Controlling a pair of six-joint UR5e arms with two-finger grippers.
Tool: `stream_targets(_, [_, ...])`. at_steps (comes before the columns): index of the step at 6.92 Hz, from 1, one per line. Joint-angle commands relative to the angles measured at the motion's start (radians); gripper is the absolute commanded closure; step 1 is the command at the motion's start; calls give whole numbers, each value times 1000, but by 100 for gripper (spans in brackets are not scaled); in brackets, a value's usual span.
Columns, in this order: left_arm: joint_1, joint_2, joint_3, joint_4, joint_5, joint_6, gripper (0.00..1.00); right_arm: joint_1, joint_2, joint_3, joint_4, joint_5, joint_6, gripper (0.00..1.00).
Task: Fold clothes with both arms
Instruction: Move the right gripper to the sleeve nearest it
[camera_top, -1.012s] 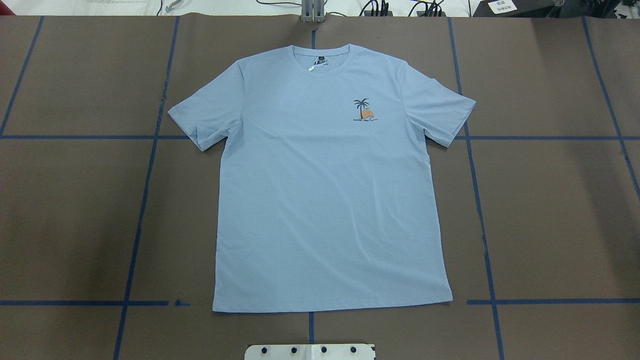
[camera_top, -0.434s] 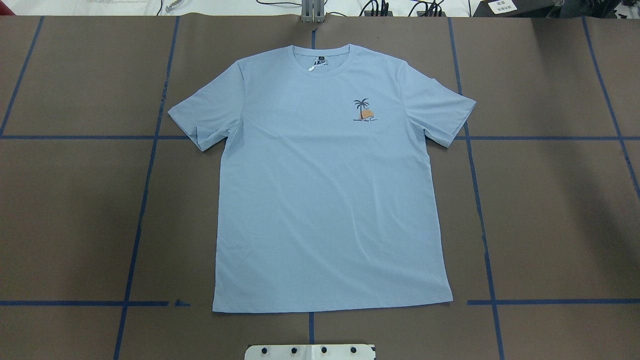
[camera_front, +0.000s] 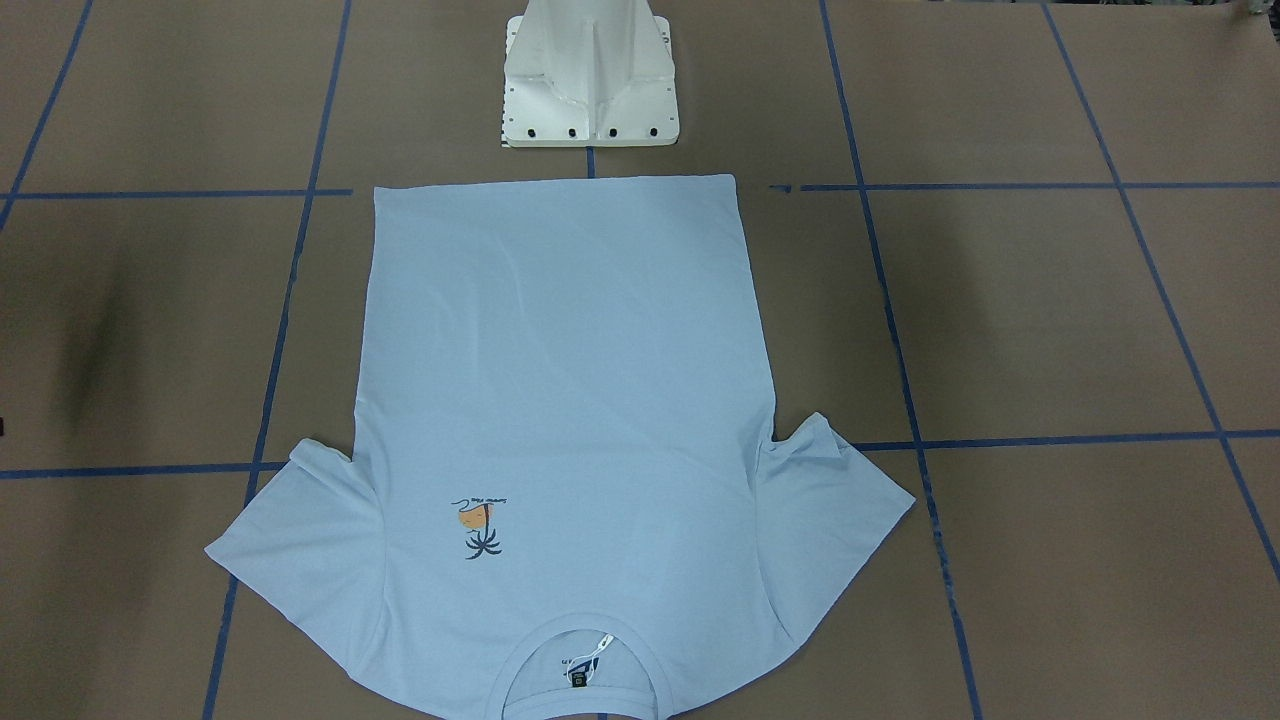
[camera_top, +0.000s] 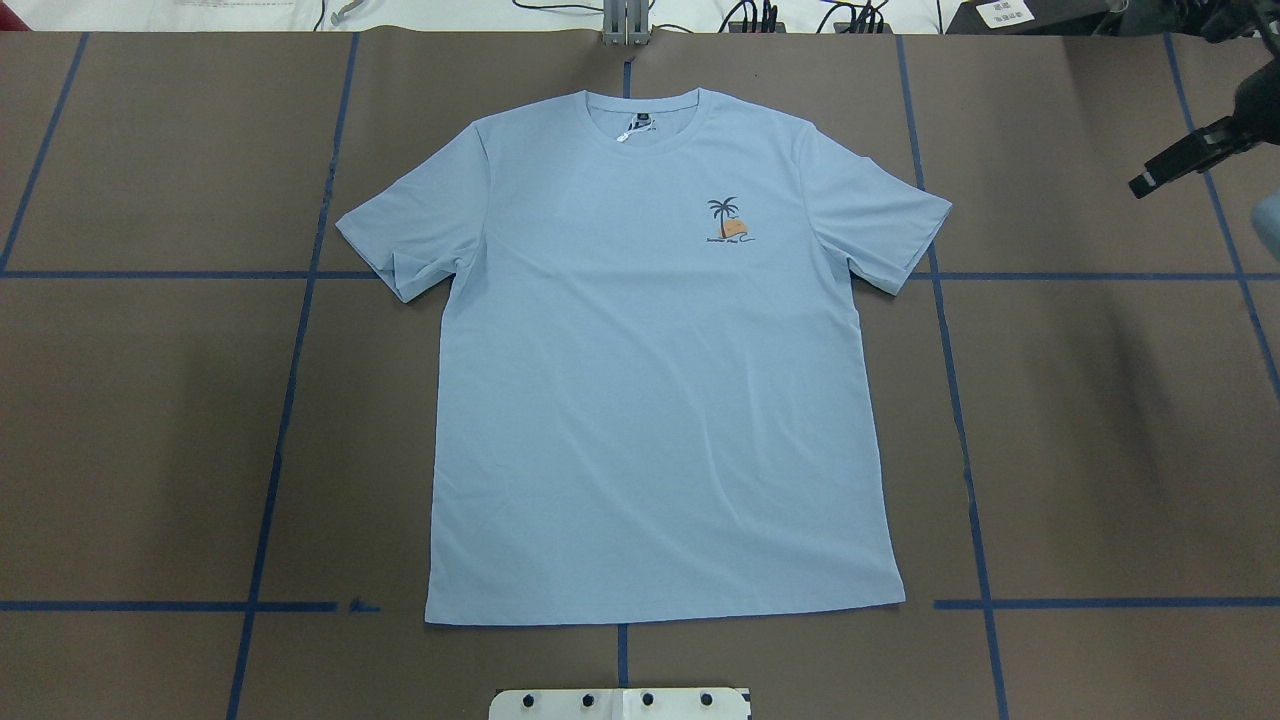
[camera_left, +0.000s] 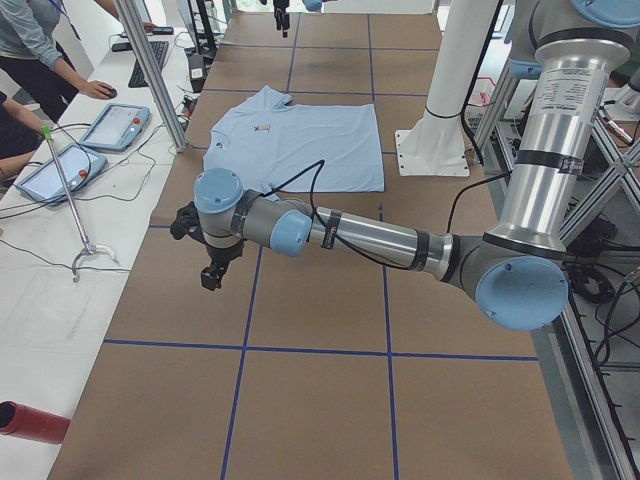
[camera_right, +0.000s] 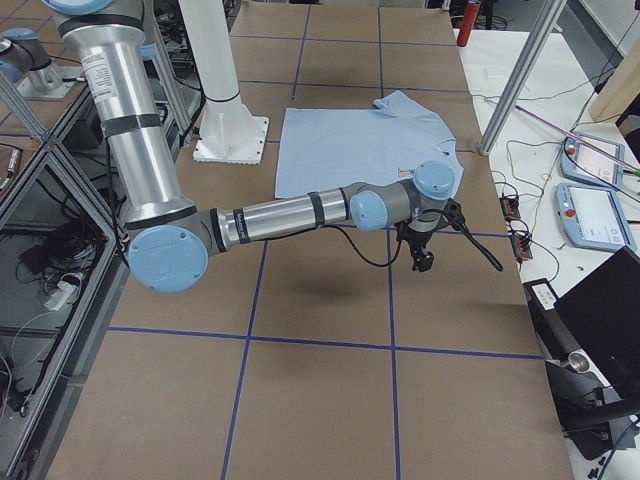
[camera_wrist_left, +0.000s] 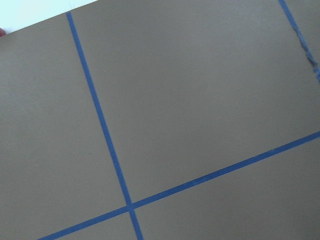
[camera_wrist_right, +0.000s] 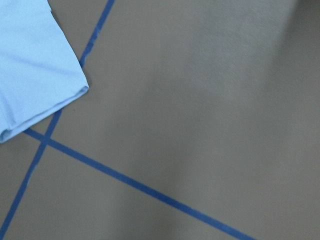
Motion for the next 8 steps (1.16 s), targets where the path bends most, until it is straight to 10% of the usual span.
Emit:
stream_targets(1, [8,-30,11,-91,-6,-106,0,-104,145,-192,273,-24,298,0])
stream_targets(3, [36,-28,14,-149,75,-115,0,-237,192,-211,294,-331,324,0])
stream_targets(8, [36,-11,29,-235,95,-119,0,-284,210,-338,426,-324,417,8])
